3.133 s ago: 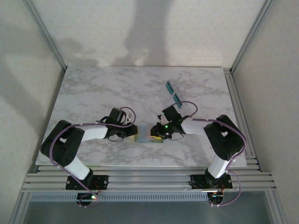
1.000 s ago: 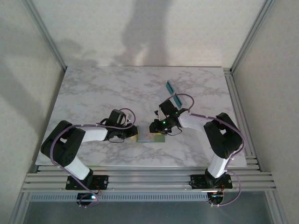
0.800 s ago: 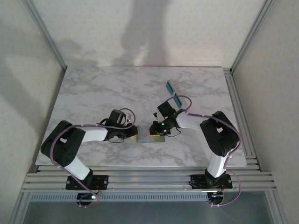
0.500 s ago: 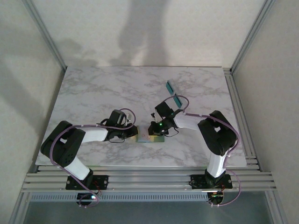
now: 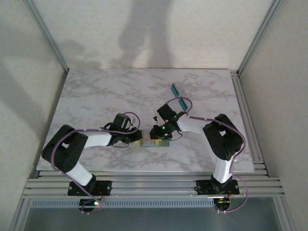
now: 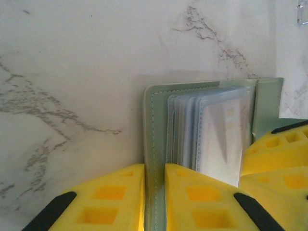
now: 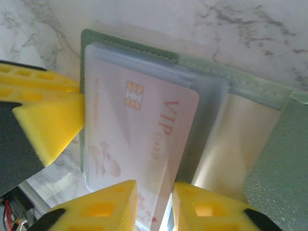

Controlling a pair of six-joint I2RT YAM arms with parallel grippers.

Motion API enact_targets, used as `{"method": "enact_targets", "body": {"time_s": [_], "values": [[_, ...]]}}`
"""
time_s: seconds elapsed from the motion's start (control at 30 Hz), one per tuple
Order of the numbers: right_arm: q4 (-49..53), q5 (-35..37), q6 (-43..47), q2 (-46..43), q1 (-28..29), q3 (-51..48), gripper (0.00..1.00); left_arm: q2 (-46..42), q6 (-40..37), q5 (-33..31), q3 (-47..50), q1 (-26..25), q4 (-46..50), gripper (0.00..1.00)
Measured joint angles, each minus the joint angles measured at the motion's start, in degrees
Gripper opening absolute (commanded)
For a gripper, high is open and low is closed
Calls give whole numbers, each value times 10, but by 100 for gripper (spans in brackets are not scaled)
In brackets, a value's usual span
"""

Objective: Put the credit cards into the card holder

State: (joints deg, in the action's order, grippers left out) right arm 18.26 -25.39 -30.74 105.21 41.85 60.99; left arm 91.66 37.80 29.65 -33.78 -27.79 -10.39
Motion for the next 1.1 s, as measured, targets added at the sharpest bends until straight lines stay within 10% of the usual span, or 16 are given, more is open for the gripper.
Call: {"method": "enact_targets", "body": {"time_s": [1.1], "values": [[-21,94,-5,-33,43,-34,20,-62,6,4,7,-11,40,26]]}}
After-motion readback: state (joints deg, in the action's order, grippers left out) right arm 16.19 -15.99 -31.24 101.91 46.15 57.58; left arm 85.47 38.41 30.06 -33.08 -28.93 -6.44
